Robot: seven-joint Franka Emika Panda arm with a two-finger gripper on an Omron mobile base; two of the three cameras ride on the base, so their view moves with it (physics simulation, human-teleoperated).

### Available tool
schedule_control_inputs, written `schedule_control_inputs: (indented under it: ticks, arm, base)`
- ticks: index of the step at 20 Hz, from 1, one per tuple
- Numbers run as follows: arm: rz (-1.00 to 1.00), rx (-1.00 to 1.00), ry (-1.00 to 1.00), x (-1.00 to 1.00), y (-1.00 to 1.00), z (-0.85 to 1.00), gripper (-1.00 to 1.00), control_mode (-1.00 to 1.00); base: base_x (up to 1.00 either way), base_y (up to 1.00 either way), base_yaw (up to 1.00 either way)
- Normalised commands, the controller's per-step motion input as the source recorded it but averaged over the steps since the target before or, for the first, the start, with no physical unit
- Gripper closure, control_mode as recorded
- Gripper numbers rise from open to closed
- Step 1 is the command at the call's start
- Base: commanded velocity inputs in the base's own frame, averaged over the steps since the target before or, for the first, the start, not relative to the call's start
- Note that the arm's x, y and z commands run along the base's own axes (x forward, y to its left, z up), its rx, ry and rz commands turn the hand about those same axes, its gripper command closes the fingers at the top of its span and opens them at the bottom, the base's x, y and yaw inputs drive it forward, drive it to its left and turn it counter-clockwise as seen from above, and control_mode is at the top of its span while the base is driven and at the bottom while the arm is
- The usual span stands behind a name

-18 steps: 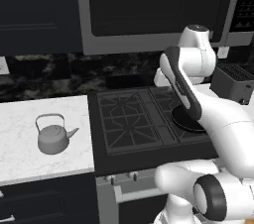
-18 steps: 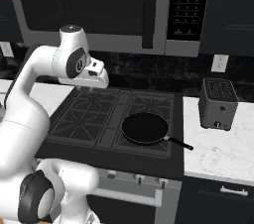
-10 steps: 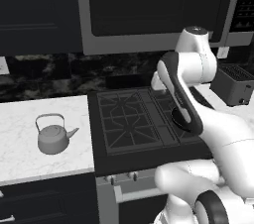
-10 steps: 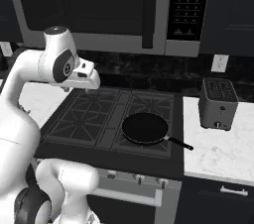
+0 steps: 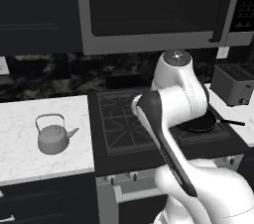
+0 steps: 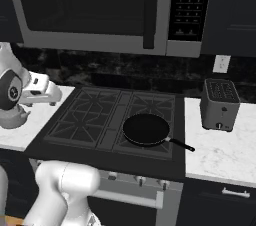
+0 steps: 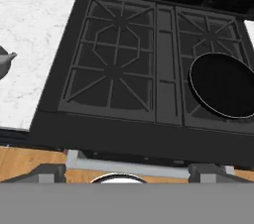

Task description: Pick the kettle from the counter and place it on a stove burner. Then turn the burner on.

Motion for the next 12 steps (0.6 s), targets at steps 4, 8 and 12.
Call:
schedule_control_inputs:
  ticks: [4, 8, 12]
  arm:
    - [0.2, -0.14, -0.13, -0.93, 1.0, 0.0, -1.0, -1.0]
    - [0.24, -0.11, -0.12, -0.78, 1.0, -0.06, -1.0, -1.0]
    - [0.3, -0.07, -0.13, -0.61, 1.0, -0.14, -1.0, -1.0]
  base:
    - [0.0, 0.0, 0.0]
    - [0.0, 0.0, 0.0]
    - [0.0, 0.0, 0.0]
